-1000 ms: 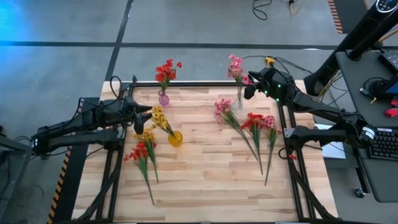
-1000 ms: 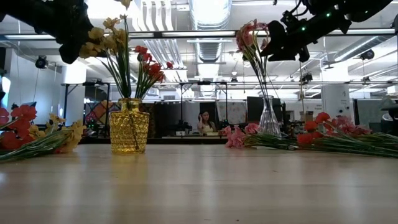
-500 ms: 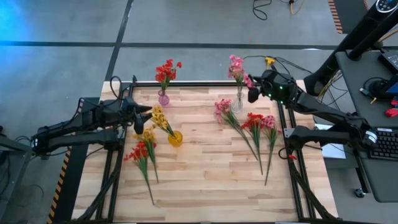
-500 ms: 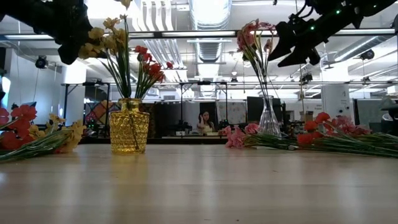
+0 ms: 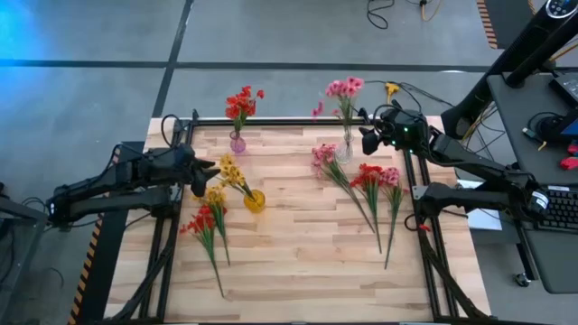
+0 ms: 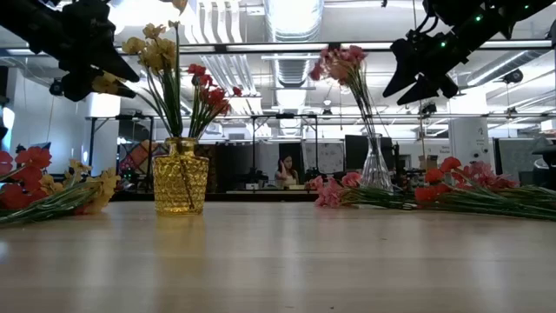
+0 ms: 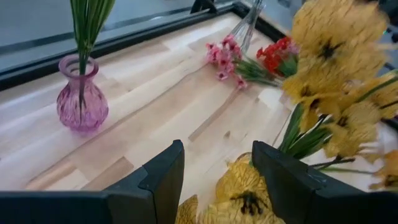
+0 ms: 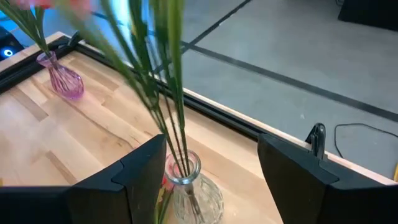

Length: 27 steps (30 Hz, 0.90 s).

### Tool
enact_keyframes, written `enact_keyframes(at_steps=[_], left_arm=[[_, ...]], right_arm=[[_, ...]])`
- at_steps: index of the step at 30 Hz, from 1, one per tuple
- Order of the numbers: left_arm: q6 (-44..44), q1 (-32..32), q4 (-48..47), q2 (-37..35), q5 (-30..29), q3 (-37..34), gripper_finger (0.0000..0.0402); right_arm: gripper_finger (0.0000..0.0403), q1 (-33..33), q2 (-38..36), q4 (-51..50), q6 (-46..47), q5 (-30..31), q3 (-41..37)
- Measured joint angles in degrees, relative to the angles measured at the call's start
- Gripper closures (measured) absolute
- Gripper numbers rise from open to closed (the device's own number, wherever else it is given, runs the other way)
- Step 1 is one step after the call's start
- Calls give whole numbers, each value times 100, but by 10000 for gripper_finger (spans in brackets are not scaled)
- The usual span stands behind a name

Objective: Sort flowers into vase by color
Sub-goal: Put the left pink flower into the transparent flower vase

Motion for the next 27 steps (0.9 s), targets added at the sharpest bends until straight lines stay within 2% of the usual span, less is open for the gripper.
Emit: enact_keyframes(at_steps=[5, 10, 15, 23, 27], left_arm=[[-25, 0, 288, -118, 65, 0, 229], [-12, 2, -4, -168, 63, 231, 229], [284, 5, -265, -160, -365, 737, 229], [331, 5, -792, 20, -503, 1502, 229], [-7, 2, -1513, 346, -1044, 1993, 230]], right_arm=[[160, 0, 0, 0, -2, 0, 0], [159, 0, 2, 0, -7, -52, 0], [163, 0, 4, 3, -13, -121, 0], [163, 2, -65, -47, 71, -160, 0], [167, 5, -158, -264, 249, -288, 0]])
